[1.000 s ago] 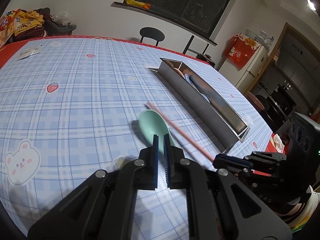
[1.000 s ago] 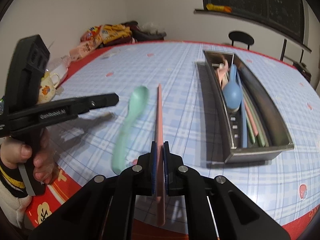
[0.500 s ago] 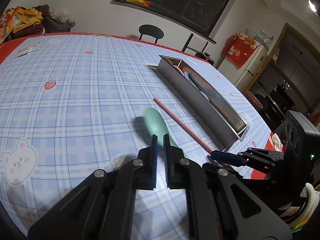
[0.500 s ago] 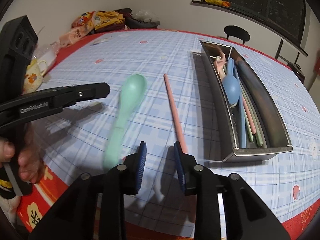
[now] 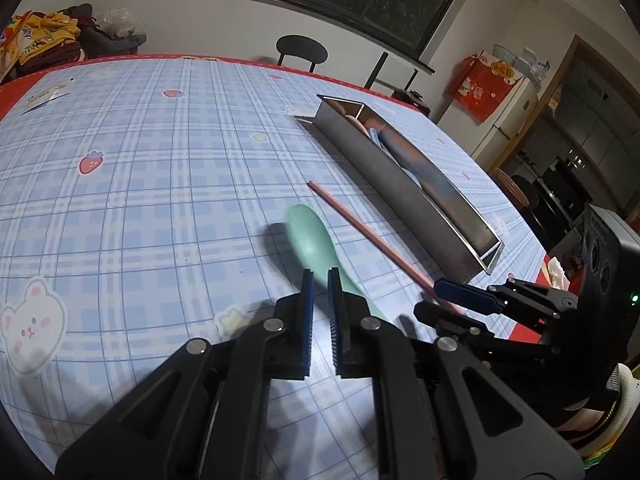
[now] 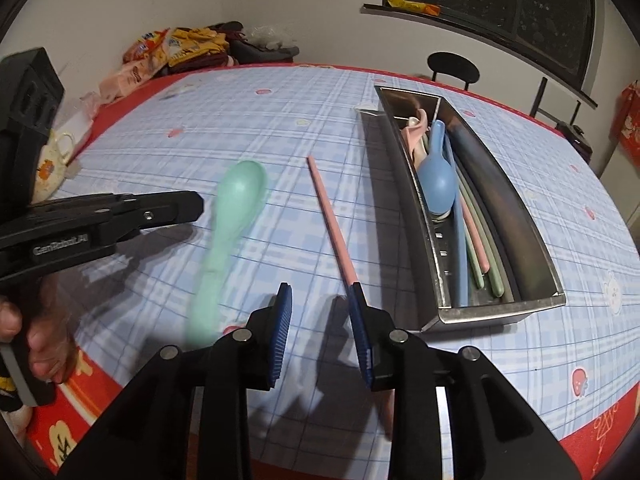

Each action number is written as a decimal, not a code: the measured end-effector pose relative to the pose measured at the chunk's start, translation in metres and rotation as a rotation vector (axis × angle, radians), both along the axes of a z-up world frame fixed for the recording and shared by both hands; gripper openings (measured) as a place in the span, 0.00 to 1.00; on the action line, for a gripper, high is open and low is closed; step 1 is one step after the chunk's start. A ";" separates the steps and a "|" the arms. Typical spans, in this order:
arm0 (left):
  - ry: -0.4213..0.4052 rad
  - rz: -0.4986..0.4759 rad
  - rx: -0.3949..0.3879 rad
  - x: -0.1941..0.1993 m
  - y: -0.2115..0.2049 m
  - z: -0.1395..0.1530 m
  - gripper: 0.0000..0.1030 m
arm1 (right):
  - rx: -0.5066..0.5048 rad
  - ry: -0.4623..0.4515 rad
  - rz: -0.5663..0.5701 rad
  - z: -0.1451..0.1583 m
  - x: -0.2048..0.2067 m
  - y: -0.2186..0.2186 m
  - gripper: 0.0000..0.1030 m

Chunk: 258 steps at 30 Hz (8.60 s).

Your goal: Organize utensils

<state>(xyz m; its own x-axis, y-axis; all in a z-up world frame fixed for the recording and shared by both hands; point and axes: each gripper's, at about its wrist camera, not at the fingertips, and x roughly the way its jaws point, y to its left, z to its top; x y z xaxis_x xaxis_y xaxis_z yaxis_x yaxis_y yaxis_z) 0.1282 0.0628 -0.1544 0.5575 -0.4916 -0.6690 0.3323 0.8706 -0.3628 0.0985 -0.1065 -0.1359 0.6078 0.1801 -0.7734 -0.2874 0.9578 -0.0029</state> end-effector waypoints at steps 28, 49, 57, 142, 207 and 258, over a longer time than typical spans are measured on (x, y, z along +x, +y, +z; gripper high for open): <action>0.008 -0.022 -0.044 -0.003 0.005 0.000 0.14 | -0.054 0.106 0.034 0.001 0.030 0.013 0.08; 0.155 -0.051 -0.127 0.008 -0.017 -0.009 0.21 | -0.008 0.031 0.109 -0.001 -0.010 0.005 0.07; 0.200 -0.053 -0.135 0.011 -0.033 -0.019 0.22 | 0.043 0.033 0.122 -0.001 -0.011 -0.003 0.07; 0.072 0.236 -0.078 0.121 -0.152 0.023 0.11 | 0.508 -0.023 -0.067 0.010 0.117 -0.152 0.06; -0.552 0.301 0.251 -0.102 -0.069 0.185 0.94 | -0.030 -0.572 -0.374 0.186 -0.102 -0.135 0.95; -0.598 0.256 0.339 -0.104 -0.090 0.185 0.94 | -0.065 -0.530 -0.446 0.179 -0.098 -0.152 0.95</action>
